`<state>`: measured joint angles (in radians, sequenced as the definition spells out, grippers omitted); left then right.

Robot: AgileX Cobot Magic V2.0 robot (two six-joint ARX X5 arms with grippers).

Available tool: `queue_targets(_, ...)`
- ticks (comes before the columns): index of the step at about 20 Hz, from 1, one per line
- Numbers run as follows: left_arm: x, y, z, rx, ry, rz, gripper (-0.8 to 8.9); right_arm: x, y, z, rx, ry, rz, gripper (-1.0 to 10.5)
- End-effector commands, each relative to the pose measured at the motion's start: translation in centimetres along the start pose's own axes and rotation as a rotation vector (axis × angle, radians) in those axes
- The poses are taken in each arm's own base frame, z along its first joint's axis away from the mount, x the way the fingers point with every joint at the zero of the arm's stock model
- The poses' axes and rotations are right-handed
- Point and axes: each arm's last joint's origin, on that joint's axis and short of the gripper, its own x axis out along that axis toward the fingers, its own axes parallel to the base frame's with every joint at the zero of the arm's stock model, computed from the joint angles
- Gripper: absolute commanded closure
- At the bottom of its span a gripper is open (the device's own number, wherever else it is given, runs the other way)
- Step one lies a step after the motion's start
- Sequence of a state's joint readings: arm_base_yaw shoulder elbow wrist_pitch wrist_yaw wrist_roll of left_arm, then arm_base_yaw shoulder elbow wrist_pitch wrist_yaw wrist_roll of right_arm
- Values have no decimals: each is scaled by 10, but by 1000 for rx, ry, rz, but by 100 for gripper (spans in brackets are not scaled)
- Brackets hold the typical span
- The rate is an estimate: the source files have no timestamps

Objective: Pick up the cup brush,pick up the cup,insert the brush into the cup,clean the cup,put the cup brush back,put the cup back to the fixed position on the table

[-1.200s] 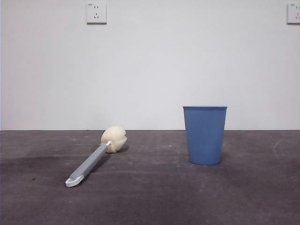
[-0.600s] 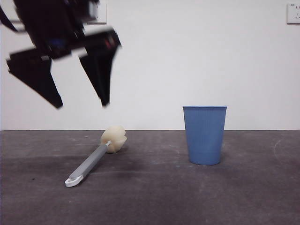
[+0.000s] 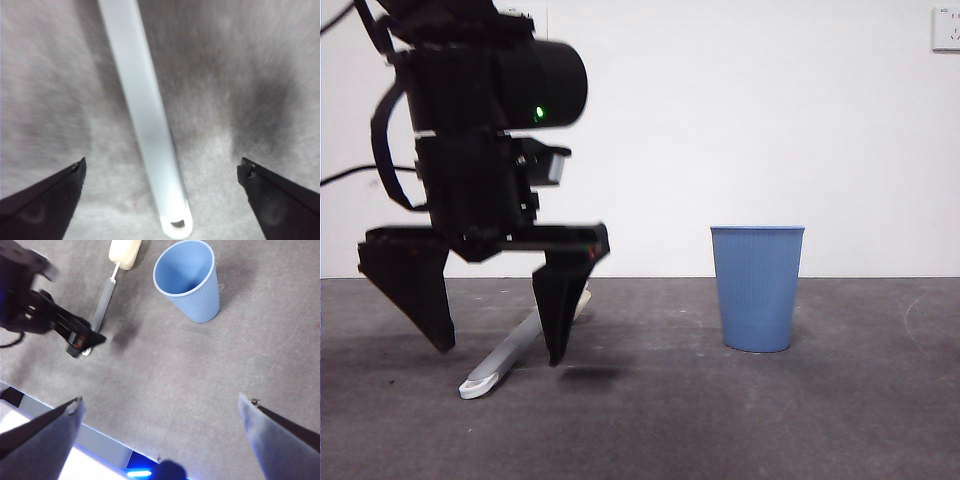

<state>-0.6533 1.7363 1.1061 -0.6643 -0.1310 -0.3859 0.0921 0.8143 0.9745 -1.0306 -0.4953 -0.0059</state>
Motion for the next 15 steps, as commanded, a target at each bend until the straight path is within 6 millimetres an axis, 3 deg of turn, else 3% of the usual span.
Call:
queue_targets(1,4,-4,-3,-21,2,23,249,-1,0,1,3,-8,0,349)
queue_targets(12,12,-13,-19,-32,7,46,253,-1,0,2,-1,-17,0,349)
queue_targets(13,12,-13,-19,-33,7,46,275,-1,0,2,-1,-17,0,349)
queue_targets(15,12,-15,-19,-30,2,38,489,-1,0,2,-1,-17,0,349)
